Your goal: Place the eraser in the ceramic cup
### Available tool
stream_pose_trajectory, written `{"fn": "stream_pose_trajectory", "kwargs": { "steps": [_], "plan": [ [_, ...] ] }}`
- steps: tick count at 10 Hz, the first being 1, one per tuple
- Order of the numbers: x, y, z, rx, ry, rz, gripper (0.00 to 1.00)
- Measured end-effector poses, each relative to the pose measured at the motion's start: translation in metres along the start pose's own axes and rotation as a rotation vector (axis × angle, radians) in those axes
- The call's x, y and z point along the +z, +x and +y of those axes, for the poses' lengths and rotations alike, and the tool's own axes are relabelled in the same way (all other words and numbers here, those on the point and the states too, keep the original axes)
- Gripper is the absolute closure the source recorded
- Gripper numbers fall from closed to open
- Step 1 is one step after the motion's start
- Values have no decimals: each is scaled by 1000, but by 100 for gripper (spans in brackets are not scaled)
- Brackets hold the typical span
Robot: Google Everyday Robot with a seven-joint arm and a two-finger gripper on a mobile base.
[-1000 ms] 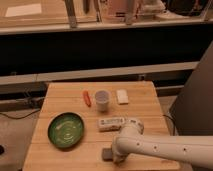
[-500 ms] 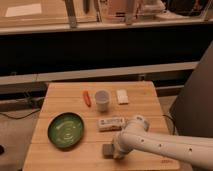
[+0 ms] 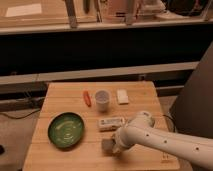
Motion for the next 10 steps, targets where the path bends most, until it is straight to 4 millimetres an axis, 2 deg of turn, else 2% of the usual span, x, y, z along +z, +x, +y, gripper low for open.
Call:
{"fn": "stream_pose_trajectory", "kwargs": {
  "steps": [6, 10],
  "plan": [
    [-33, -13, -40, -11, 64, -200, 100],
    [-38, -25, -61, -35, 80, -263, 100]
  ]
}}
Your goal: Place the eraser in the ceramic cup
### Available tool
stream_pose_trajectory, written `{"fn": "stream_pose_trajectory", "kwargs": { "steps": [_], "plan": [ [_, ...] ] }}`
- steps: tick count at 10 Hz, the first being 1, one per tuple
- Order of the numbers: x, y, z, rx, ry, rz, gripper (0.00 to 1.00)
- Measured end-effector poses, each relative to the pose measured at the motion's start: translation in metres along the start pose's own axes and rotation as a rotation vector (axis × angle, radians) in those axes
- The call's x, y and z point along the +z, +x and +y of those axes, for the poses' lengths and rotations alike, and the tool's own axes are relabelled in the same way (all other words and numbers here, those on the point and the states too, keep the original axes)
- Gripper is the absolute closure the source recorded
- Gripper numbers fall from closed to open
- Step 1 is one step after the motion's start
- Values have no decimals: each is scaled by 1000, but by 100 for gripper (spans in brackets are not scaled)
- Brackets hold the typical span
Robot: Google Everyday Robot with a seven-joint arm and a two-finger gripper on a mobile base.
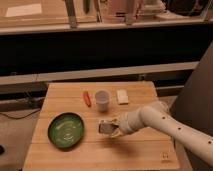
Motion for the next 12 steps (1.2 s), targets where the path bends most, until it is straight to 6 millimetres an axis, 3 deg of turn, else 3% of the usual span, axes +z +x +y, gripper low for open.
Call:
{"fn": "stream_pose_trajectory", "kwargs": {
  "steps": [5, 12],
  "plan": [
    [-24, -7, -29, -27, 62, -45, 100],
    [-37, 7, -69, -61, 137, -138, 100]
  ]
}}
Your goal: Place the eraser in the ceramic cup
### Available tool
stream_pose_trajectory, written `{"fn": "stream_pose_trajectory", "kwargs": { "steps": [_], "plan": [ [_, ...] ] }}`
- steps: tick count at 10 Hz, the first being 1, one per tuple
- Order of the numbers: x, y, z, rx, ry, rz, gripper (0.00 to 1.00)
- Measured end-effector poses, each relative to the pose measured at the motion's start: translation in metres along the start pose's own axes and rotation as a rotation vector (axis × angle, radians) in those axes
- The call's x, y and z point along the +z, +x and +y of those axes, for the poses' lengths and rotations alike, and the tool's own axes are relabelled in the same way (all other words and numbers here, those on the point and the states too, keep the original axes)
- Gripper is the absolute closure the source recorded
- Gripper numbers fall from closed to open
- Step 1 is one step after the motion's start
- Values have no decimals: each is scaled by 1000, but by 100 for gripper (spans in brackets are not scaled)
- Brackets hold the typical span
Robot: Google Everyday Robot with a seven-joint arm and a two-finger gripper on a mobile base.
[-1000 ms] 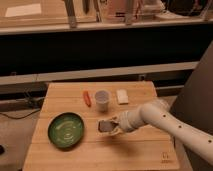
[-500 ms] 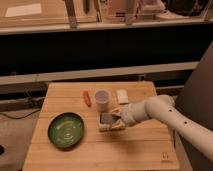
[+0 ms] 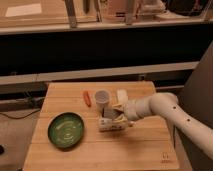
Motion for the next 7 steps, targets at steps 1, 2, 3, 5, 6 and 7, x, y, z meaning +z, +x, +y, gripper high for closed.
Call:
{"fn": "stream_pose_trajectory", "kwargs": {
  "steps": [1, 2, 3, 5, 6, 7],
  "plan": [
    [2, 2, -7, -6, 3, -29, 100],
    [5, 3, -15, -15, 3, -53, 100],
    [8, 2, -21, -25, 1, -72, 100],
    [14, -3, -36, -49, -3, -111, 100],
    [16, -6, -42, -57, -3, -125, 100],
    [18, -11, -49, -67, -2, -150, 100]
  ]
}}
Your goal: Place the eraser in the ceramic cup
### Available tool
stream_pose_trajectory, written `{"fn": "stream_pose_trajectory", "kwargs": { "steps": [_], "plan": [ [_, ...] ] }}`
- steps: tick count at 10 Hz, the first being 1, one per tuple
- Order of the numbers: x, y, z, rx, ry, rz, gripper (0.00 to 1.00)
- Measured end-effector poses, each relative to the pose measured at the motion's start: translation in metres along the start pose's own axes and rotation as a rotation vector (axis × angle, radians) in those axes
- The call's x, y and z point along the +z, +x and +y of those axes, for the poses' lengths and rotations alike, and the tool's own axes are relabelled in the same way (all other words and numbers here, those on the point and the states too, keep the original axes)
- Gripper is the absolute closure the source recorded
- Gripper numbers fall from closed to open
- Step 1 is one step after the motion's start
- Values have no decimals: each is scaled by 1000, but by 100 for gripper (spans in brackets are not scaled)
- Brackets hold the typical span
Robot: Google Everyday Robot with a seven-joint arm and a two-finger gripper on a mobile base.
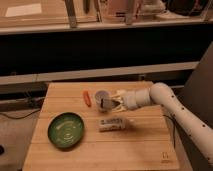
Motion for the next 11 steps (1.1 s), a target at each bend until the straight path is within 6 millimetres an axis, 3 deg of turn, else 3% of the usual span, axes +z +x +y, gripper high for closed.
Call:
{"fn": "stream_pose_trajectory", "kwargs": {
  "steps": [11],
  "plan": [
    [29, -27, -40, -113, 46, -156, 100]
  ]
}}
